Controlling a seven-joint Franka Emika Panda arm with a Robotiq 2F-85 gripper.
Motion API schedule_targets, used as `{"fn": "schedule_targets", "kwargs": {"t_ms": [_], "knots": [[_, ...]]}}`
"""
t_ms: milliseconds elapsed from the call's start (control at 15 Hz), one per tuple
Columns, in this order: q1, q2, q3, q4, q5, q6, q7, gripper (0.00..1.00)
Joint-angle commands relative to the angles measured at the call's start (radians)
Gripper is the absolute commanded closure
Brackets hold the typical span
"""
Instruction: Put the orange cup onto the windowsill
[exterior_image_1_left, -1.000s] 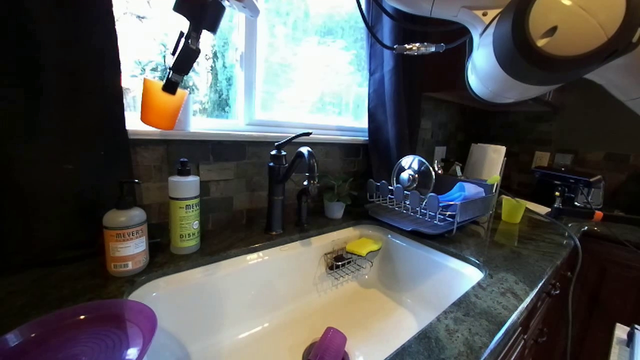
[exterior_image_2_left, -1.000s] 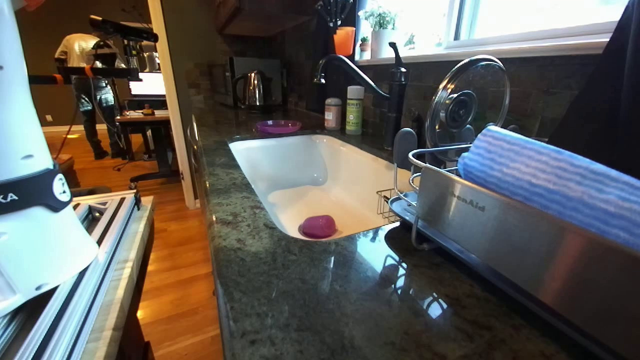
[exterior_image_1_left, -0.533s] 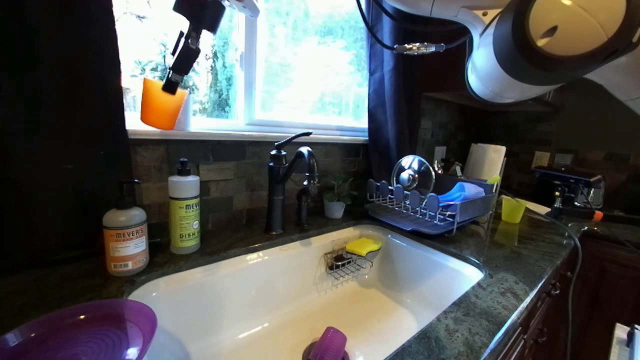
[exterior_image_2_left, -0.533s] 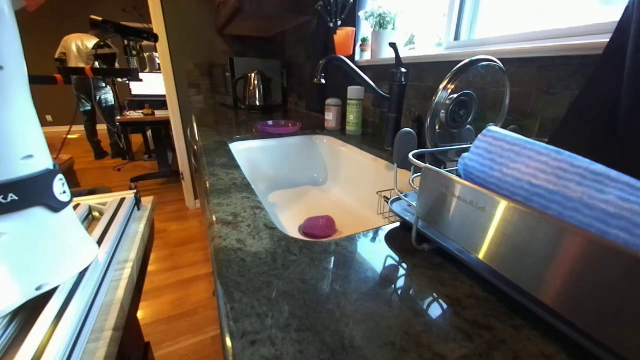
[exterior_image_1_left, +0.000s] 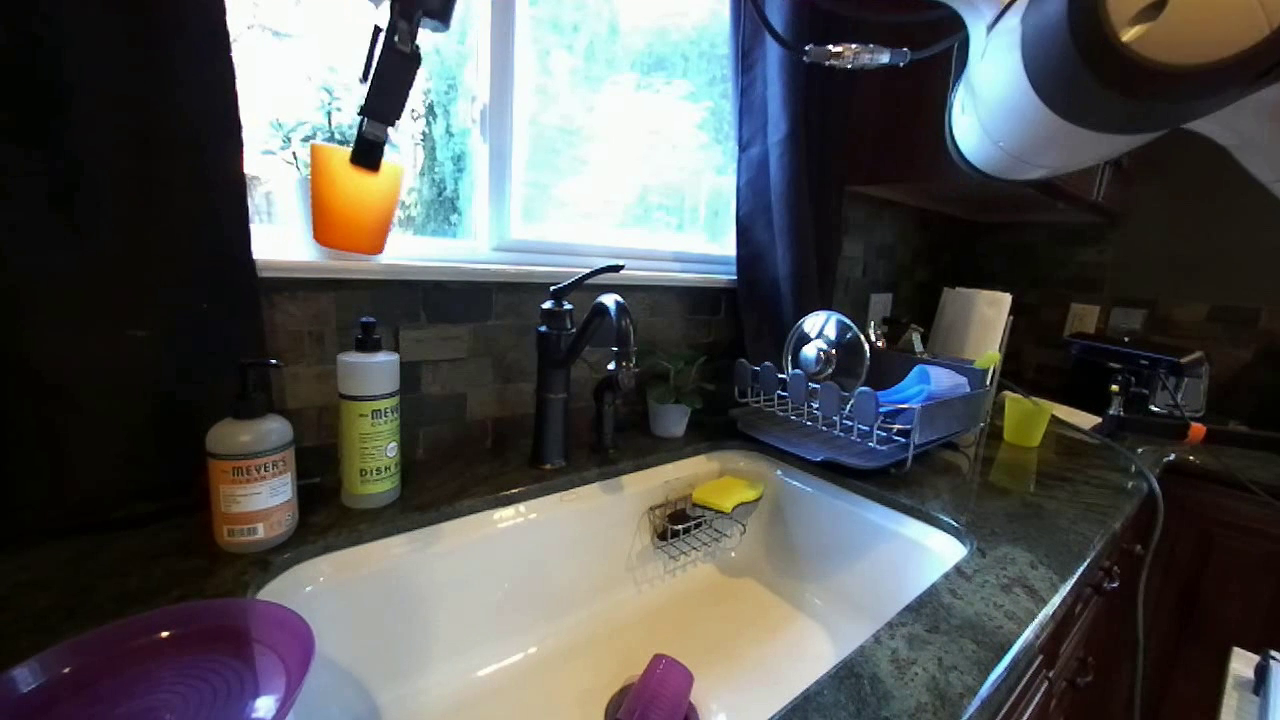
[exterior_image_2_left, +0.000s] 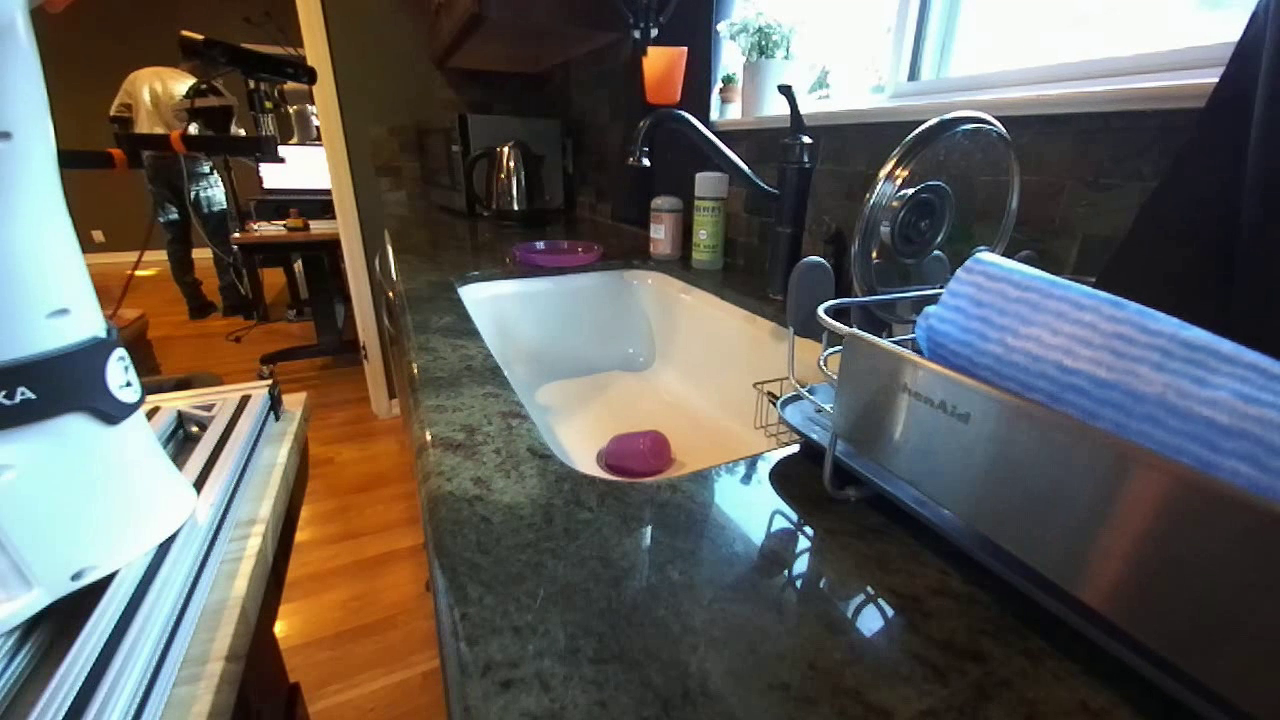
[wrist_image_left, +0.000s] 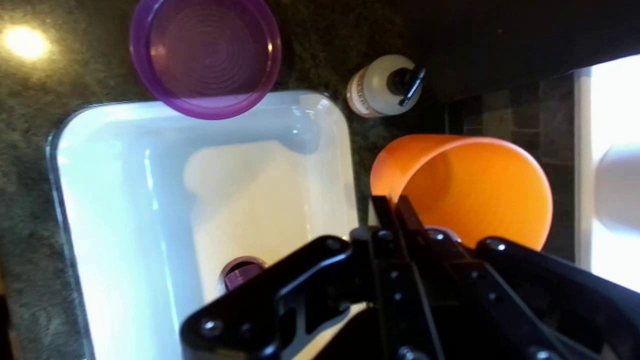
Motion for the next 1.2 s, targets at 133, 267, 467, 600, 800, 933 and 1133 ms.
{"fn": "schedule_targets", "kwargs": {"t_ms": [133,267,467,600,800,933,1133], "knots": [[0.026,-0.099,-0.044,-0.025,-0.083,-0.186,0.098,0.99],[0.002,-0.117,-0.048,-0.016,-0.093,-0.217,0.100,0.99],[-0.041,-0.133,-0.054,-0.003,-0.097,-0.207,0.107,0.99],[-0.084,-0.139,-0.048,0.002,-0.085,-0.184,0.104,0.99],[-0.149,-0.153,-0.046,0.003,-0.083,-0.170,0.053,0.99],[-0.195,-0.160,-0.040,0.003,-0.072,-0.165,0.004,0.99],[-0.208,-0.162,-0.050,-0.006,-0.087,-0.182,-0.002,0.96]]}}
